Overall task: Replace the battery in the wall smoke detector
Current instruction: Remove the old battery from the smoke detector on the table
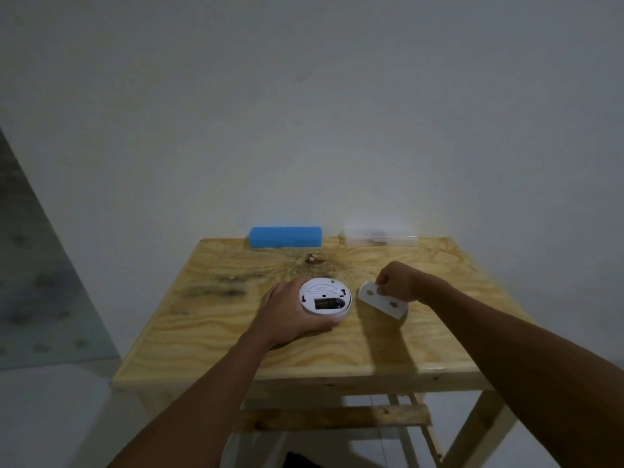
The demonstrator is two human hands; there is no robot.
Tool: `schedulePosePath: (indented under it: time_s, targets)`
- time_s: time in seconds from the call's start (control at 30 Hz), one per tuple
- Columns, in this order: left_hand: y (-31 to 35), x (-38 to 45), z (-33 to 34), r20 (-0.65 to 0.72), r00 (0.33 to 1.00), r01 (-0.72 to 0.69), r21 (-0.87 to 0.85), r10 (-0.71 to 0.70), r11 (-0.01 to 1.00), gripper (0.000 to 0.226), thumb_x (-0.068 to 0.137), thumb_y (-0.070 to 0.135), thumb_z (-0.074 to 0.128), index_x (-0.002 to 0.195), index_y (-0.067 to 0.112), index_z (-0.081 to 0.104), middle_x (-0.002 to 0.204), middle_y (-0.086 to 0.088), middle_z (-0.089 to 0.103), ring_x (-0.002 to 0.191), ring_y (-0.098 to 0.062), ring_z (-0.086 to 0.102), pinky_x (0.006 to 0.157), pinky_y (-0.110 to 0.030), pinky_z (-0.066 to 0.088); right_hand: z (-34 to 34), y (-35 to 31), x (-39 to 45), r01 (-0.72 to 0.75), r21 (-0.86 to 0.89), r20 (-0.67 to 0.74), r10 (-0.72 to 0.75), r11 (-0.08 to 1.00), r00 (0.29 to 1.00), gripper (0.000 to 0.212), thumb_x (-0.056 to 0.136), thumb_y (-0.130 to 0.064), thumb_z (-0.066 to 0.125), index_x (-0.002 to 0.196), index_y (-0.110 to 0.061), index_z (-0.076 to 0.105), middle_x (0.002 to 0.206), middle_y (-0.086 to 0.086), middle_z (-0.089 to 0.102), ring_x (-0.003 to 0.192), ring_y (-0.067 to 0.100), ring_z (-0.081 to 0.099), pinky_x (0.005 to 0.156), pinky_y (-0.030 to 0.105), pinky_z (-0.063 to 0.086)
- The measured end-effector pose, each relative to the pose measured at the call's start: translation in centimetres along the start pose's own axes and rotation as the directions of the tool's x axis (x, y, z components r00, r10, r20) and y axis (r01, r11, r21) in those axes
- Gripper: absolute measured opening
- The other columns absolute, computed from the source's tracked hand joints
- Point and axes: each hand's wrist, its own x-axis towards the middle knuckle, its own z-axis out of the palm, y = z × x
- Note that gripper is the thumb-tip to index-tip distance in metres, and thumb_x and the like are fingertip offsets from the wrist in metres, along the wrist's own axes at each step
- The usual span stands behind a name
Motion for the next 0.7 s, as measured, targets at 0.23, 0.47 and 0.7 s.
schedulePosePath:
  time_s: [0.23,0.47,0.7]
  targets:
    - [0.1,-0.1,-0.1,0.001,1.000,0.008,0.016,-0.008,1.000,0.102,0.040,0.098,0.061,0.129,0.050,0.046,0.122,0.023,0.061,0.116,-0.010,0.056,0.101,-0.046,0.046,1.4,-0.3,-1.0,-0.019,-0.018,-0.115,0.017,1.000,0.993,0.025,0.090,-0.015,0.057,0.106,0.003,0.066,0.106,0.020,0.069,0.093,0.033,0.066,0.081,0.043,0.055]
    - [0.6,-0.5,-0.4,-0.018,1.000,-0.025,0.006,0.025,1.000,0.097,0.044,0.096,0.061,0.128,0.050,0.048,0.120,0.024,0.062,0.114,-0.008,0.056,0.102,-0.044,0.044,1.1,-3.4,-1.9,0.094,0.066,-0.171,-0.082,0.993,0.982,0.026,0.092,-0.021,0.053,0.095,0.000,0.069,0.099,0.015,0.070,0.091,0.028,0.063,0.072,0.034,0.050]
    - [1.3,-1.0,-0.8,-0.051,0.998,-0.030,-0.035,0.028,0.999,0.088,0.047,0.095,0.061,0.124,0.053,0.051,0.112,0.025,0.066,0.104,-0.005,0.061,0.094,-0.043,0.051,1.9,-6.3,-2.3,0.070,0.070,-0.046,-0.067,0.995,0.997,0.033,0.082,-0.028,0.064,0.100,-0.001,0.069,0.083,0.010,0.062,0.076,0.023,0.057,0.056,0.027,0.042]
